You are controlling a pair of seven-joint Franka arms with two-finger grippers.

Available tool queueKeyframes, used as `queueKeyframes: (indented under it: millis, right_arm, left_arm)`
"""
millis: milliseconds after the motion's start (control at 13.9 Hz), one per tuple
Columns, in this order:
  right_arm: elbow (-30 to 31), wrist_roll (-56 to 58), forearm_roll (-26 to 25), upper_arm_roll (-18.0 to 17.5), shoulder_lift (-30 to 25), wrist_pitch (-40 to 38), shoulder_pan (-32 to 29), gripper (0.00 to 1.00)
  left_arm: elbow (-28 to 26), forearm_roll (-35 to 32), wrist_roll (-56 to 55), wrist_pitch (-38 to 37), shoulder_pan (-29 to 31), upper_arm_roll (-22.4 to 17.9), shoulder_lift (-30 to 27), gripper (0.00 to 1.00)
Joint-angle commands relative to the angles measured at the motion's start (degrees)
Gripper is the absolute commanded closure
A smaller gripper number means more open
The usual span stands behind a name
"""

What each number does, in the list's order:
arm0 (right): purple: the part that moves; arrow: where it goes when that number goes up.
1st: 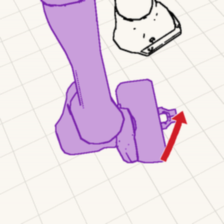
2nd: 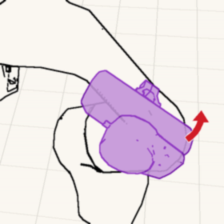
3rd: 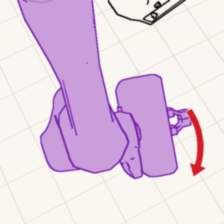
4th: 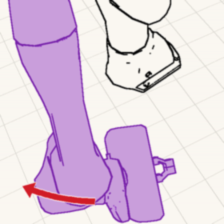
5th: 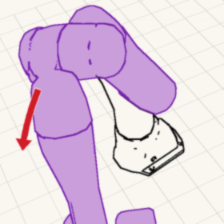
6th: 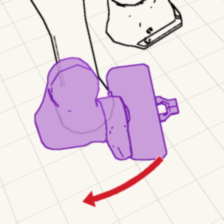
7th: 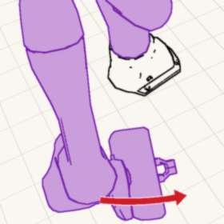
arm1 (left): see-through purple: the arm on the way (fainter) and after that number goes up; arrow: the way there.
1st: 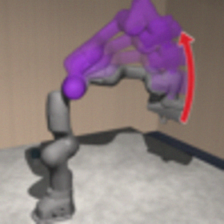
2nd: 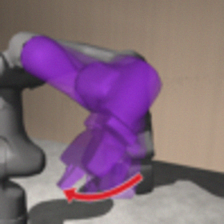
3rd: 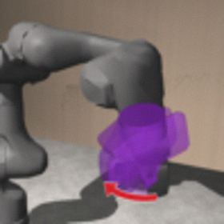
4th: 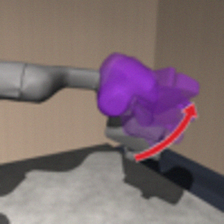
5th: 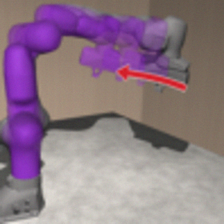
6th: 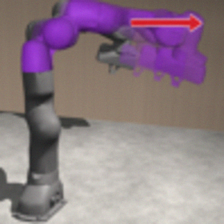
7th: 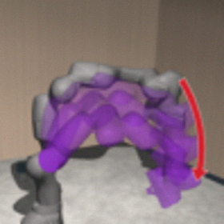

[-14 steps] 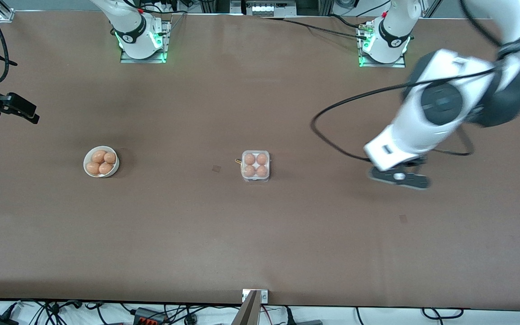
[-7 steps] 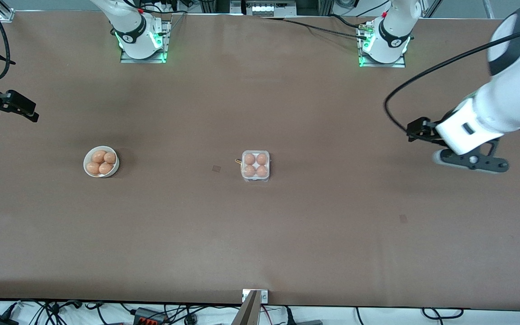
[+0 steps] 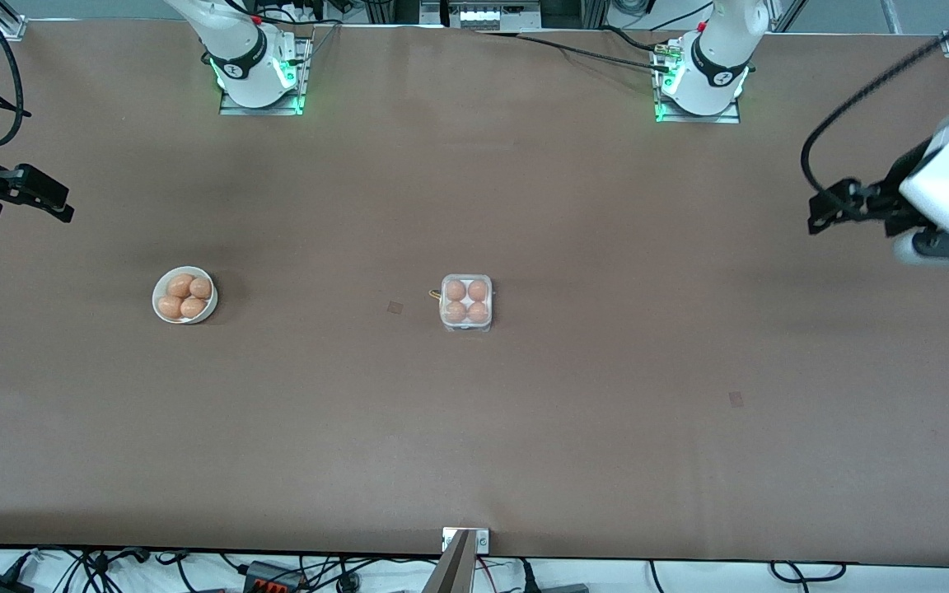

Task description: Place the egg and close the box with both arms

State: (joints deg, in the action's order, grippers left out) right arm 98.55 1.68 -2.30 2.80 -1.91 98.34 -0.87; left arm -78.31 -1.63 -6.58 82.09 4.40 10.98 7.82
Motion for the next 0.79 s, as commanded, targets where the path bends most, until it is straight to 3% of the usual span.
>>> queueKeyframes:
  millis: [0, 143, 430, 717]
  right_arm:
    - [1.39, 0.25, -0.07, 0.02, -1.61, 0.45, 0.08, 0.0]
    - [1.38, 0.16, 0.01, 0.02, -1.43, 0.19, 0.08, 0.0]
    - [1.29, 0.43, -0.07, -0.07, -2.13, -5.26, 0.08, 0.0]
    - [1.73, 0.43, -0.07, -0.07, -3.8, -5.97, 0.08, 0.0]
  left_arm:
    - [-13.15, 6.0, 1.3, 6.04, -3.96, -8.16, -8.68, 0.0]
    - [-18.61, 4.72, 1.22, 8.34, -4.05, -7.56, -11.76, 0.0]
    - [-18.46, 2.26, 5.53, 8.35, -2.91, -6.59, -11.07, 0.0]
    - [-16.97, 1.72, 8.15, 7.21, -3.69, -6.41, -10.37, 0.0]
